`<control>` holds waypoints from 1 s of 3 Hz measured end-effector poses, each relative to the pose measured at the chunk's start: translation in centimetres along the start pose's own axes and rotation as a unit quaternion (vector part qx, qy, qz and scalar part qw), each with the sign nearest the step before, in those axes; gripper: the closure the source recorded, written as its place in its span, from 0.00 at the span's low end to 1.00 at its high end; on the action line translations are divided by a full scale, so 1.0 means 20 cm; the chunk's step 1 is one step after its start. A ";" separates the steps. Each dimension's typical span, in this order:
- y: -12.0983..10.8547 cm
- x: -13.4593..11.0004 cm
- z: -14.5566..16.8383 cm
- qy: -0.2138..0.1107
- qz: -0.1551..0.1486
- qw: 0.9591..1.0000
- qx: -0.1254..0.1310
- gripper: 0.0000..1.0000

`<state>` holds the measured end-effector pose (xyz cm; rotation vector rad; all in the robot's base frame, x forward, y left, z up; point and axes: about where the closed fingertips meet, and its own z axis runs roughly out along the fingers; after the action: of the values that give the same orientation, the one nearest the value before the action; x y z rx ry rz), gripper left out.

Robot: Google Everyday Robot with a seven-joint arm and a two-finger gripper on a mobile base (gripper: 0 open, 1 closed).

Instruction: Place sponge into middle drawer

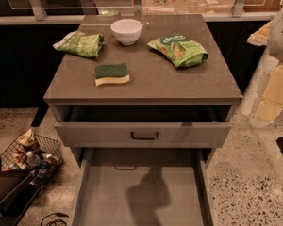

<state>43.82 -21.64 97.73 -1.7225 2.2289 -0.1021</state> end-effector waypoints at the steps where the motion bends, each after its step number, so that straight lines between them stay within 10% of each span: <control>1: 0.00 0.00 0.00 0.000 0.000 1.000 0.000 0.00; 3: -0.18 -0.05 0.06 -0.092 0.063 0.992 0.059 0.00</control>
Offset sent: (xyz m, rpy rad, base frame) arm 0.0486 -0.0083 0.0164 0.1468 -0.2094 -0.1183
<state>47.82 -21.47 97.63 -1.4649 2.1440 -0.0444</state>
